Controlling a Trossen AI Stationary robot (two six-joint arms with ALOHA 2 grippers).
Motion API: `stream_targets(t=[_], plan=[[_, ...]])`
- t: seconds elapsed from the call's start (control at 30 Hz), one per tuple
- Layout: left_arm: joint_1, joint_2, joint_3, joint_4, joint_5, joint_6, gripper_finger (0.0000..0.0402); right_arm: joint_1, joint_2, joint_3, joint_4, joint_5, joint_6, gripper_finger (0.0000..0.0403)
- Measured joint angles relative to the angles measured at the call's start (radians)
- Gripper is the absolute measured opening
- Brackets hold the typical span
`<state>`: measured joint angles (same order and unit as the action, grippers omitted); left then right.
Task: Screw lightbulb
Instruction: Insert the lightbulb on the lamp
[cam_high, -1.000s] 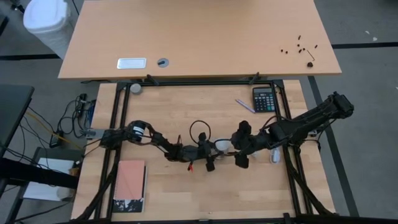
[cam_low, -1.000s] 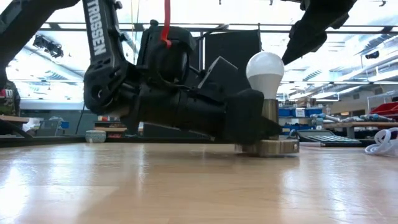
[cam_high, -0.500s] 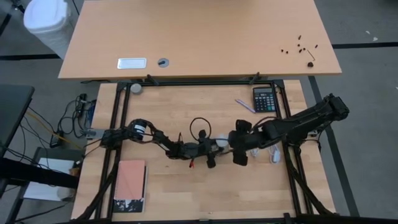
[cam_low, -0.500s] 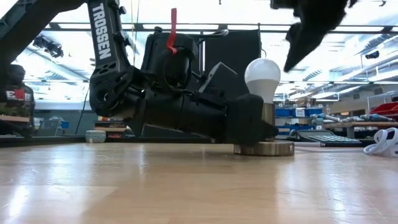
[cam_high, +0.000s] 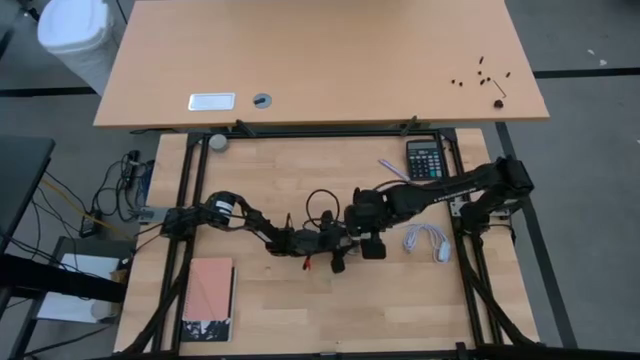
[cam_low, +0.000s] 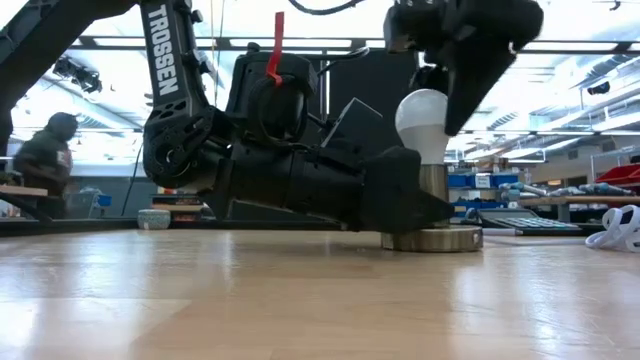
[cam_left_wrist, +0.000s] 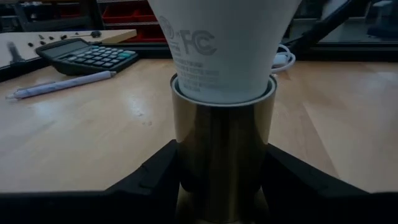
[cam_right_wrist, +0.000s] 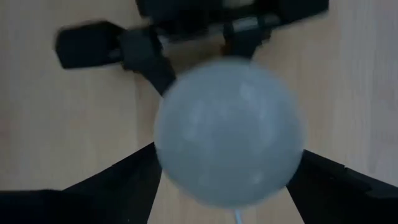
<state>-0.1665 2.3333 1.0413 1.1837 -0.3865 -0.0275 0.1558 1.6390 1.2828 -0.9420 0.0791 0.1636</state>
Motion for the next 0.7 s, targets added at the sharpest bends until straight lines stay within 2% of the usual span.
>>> stream_targets(t=[0.13,0.27,0.47,0.7], plan=[[0.0,0.0,0.0,0.0,0.019,0.002,0.0189,-0.024,0.016,0.037,-0.008,-0.072,-0.063,0.0343],[0.0,0.0,0.0,0.0,0.021,0.003,0.0188,-0.027,0.033,0.074,-0.042,-0.08,-0.117,0.0358],[0.004,0.0,0.0,-0.001,0.026,0.001,0.0188,-0.017,0.096,0.128,-0.054,-0.079,-0.166,0.0361],[0.005,0.0,0.001,0.0,0.025,-0.002,0.0188,-0.012,0.213,0.234,-0.185,-0.073,-0.256,0.036]])
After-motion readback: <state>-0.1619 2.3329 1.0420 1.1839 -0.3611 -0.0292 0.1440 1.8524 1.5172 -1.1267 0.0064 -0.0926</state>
